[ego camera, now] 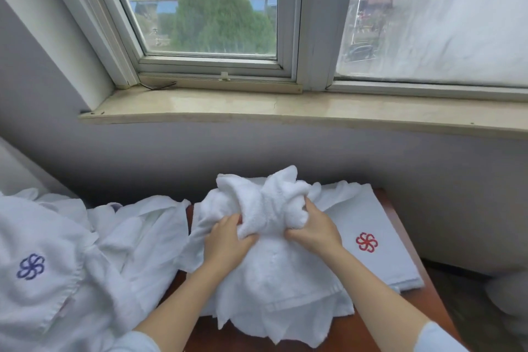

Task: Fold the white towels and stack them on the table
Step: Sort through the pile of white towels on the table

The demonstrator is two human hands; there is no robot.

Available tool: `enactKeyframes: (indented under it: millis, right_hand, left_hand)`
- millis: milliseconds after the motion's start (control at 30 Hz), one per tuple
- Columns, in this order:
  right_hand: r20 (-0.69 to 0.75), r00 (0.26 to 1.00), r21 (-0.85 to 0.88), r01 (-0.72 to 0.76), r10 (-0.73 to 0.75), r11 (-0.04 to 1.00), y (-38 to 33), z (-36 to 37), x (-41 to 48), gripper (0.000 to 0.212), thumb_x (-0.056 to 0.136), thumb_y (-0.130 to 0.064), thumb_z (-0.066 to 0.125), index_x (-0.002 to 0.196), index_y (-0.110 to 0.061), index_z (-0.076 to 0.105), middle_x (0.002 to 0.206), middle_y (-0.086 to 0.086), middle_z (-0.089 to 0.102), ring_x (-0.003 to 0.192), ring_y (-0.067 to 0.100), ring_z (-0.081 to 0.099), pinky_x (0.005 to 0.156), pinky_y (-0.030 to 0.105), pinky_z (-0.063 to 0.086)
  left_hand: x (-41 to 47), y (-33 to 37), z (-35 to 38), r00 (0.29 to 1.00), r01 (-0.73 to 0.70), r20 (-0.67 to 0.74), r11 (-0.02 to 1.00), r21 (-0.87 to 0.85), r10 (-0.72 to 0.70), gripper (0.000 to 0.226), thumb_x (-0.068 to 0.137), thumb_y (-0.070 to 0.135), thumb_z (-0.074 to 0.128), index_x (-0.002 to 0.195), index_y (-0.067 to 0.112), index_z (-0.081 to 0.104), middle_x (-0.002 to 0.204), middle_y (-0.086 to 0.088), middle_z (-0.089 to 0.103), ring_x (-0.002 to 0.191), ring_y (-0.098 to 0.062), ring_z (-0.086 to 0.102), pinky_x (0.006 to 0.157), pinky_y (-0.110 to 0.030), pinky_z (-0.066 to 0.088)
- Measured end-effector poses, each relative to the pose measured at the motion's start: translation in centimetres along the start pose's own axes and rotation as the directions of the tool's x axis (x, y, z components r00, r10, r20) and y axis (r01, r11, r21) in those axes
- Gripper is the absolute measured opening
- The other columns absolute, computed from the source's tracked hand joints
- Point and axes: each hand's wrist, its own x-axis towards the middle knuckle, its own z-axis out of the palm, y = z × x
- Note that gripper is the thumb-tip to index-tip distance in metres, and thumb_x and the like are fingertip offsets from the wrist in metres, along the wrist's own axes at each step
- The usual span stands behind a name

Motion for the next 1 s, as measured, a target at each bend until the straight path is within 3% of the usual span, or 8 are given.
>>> enactKeyframes:
  millis: [167, 300, 400, 467, 600, 733, 867, 1000]
  right_hand:
    - [-0.107, 0.989, 0.049, 0.112, -0.106, 0.993, -2.6, -0.7, -2.0, 0.044, 0.065, -0.033, 0.060, 0.104, -0.046, 0.045, 0.077, -0.017, 0.063, 0.072, 0.008, 0.061, 0.066, 0.037, 0.053]
    - [-0.188, 0.957, 0.126, 0.245, -0.219, 0.961, -5.6, -1.5, -4.6, 0.040, 0.066, -0.031, 0.061, 0.102, -0.046, 0.049, 0.088, -0.022, 0.064, 0.078, 0.005, 0.063, 0.070, 0.041, 0.055]
    - [-0.203, 0.935, 0.207, 0.332, -0.291, 0.920, -8.3, -1.8, -6.8, 0.039, 0.067, -0.029, 0.063, 0.102, -0.045, 0.054, 0.092, -0.025, 0.064, 0.084, 0.001, 0.063, 0.072, 0.037, 0.056]
    - [-0.217, 0.918, 0.266, 0.382, -0.332, 0.885, -10.4, -1.5, -8.5, 0.033, 0.068, -0.026, 0.064, 0.096, -0.043, 0.056, 0.087, -0.025, 0.063, 0.080, -0.002, 0.061, 0.067, 0.029, 0.053]
    - [-0.226, 0.888, 0.351, 0.458, -0.401, 0.817, -15.3, 0.0, -11.7, 0.026, 0.065, -0.026, 0.062, 0.089, -0.034, 0.057, 0.075, -0.016, 0.062, 0.068, 0.002, 0.058, 0.060, 0.027, 0.048]
    - [-0.192, 0.848, 0.374, 0.529, -0.494, 0.762, -20.1, 2.3, -14.5, 0.025, 0.069, -0.020, 0.064, 0.089, -0.034, 0.059, 0.072, -0.020, 0.061, 0.065, -0.002, 0.056, 0.055, 0.015, 0.044]
    - [-0.164, 0.810, 0.373, 0.580, -0.563, 0.724, -25.0, 5.8, -16.6, 0.027, 0.067, -0.019, 0.064, 0.091, -0.032, 0.060, 0.076, -0.015, 0.063, 0.066, -0.002, 0.057, 0.055, 0.015, 0.045]
    - [-0.131, 0.778, 0.366, 0.614, -0.615, 0.699, -30.1, 10.1, -17.8, 0.031, 0.065, -0.024, 0.062, 0.094, -0.035, 0.059, 0.081, -0.010, 0.067, 0.072, 0.001, 0.061, 0.063, 0.026, 0.052]
  left_hand:
    - [-1.5, 0.7, -1.5, 0.993, -0.038, -0.120, 0.937, -0.348, -0.005, 0.018, 0.082, 0.031, 0.062, 0.070, 0.021, 0.052, 0.062, 0.005, 0.056, 0.057, -0.006, 0.050, 0.052, -0.030, 0.043]
    - [-3.3, 1.3, -4.3, 0.963, -0.163, -0.266, 0.868, -0.469, 0.037, 0.021, 0.080, 0.024, 0.066, 0.068, 0.027, 0.049, 0.062, 0.017, 0.054, 0.056, -0.001, 0.049, 0.048, -0.017, 0.040]
    - [-5.1, 1.5, -7.3, 0.914, -0.270, -0.400, 0.840, -0.470, 0.070, 0.016, 0.076, 0.033, 0.065, 0.074, 0.030, 0.050, 0.076, 0.016, 0.058, 0.068, -0.005, 0.055, 0.056, -0.020, 0.044]
    - [-6.3, 1.8, -9.6, 0.899, -0.298, -0.433, 0.817, -0.494, 0.066, 0.019, 0.077, 0.039, 0.063, 0.088, 0.028, 0.052, 0.085, 0.013, 0.060, 0.079, -0.011, 0.060, 0.065, -0.031, 0.049]
    - [-9.0, 1.1, -14.7, 0.830, -0.393, -0.551, 0.788, -0.474, 0.083, 0.023, 0.077, 0.037, 0.063, 0.097, 0.031, 0.052, 0.099, 0.022, 0.057, 0.090, -0.005, 0.059, 0.070, -0.026, 0.048]
    - [-11.8, -2.1, -19.4, 0.754, -0.430, -0.653, 0.801, -0.418, 0.064, 0.022, 0.076, 0.031, 0.065, 0.095, 0.028, 0.053, 0.107, 0.008, 0.058, 0.101, -0.020, 0.057, 0.084, -0.035, 0.049]
    - [-14.4, -6.0, -23.8, 0.708, -0.425, -0.705, 0.820, -0.383, 0.038, 0.025, 0.076, 0.030, 0.066, 0.092, 0.042, 0.049, 0.106, 0.005, 0.060, 0.102, -0.023, 0.057, 0.087, -0.038, 0.048]
    - [-16.4, -10.6, -28.4, 0.673, -0.413, -0.740, 0.830, -0.375, 0.001, 0.025, 0.077, 0.032, 0.066, 0.098, 0.025, 0.054, 0.103, -0.002, 0.062, 0.098, -0.025, 0.059, 0.089, -0.048, 0.048]
